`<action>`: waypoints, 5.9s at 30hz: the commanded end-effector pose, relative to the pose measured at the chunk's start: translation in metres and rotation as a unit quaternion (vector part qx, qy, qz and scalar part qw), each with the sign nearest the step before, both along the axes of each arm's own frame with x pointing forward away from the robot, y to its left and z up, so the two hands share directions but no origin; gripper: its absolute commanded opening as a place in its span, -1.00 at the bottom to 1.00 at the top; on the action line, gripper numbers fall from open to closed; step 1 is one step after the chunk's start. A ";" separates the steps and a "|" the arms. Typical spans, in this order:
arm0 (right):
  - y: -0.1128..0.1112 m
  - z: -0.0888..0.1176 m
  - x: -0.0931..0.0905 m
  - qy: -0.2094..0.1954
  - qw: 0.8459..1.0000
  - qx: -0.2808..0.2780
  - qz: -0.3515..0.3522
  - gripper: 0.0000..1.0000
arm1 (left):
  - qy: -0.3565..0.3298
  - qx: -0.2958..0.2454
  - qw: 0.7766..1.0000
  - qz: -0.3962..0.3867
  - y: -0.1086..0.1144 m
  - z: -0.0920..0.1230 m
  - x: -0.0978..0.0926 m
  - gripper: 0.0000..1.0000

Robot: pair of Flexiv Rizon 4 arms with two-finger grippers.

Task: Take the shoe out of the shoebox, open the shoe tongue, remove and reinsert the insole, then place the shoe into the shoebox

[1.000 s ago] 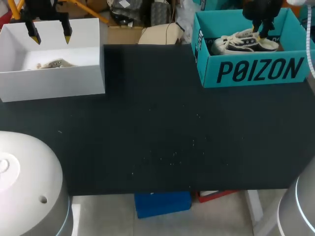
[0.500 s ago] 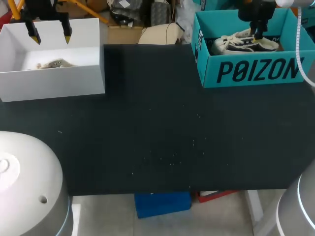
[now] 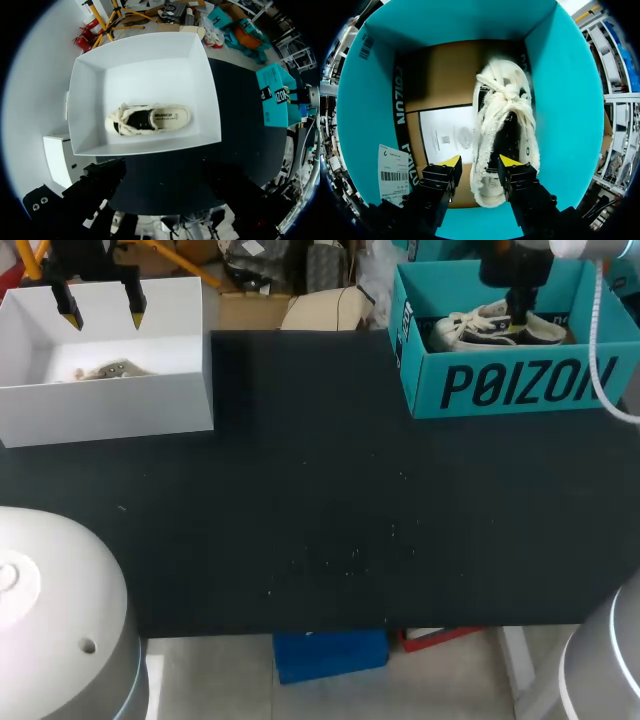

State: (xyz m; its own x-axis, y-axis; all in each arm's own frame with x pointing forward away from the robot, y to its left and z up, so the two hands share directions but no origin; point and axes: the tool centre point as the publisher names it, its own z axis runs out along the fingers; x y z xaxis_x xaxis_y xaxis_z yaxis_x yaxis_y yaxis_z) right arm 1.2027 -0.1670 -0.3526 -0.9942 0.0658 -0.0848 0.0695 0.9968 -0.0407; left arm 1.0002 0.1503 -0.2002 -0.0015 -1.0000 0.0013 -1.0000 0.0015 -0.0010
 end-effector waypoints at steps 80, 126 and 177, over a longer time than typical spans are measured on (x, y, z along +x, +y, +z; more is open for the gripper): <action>-0.013 0.171 -0.070 -0.172 0.980 -0.092 -0.024 -1.00 | 0.000 0.000 1.000 0.000 0.000 0.000 0.000 1.00; 0.284 0.117 -0.350 -0.192 0.977 -0.086 -0.042 -1.00 | 0.000 0.000 1.000 0.000 0.000 0.000 0.000 1.00; 0.370 -0.027 -0.366 -0.151 0.989 -0.008 -0.001 1.00 | 0.000 0.000 1.000 0.000 0.000 0.000 0.000 1.00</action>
State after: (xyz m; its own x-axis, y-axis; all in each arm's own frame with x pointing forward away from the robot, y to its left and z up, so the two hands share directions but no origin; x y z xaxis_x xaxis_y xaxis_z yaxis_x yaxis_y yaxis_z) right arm 0.8376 0.2094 -0.3985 -0.9191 0.0694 -0.3879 0.0865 0.9959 -0.0267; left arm 1.0001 0.1503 -0.2001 -0.0015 -1.0000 0.0012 -1.0000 0.0015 -0.0009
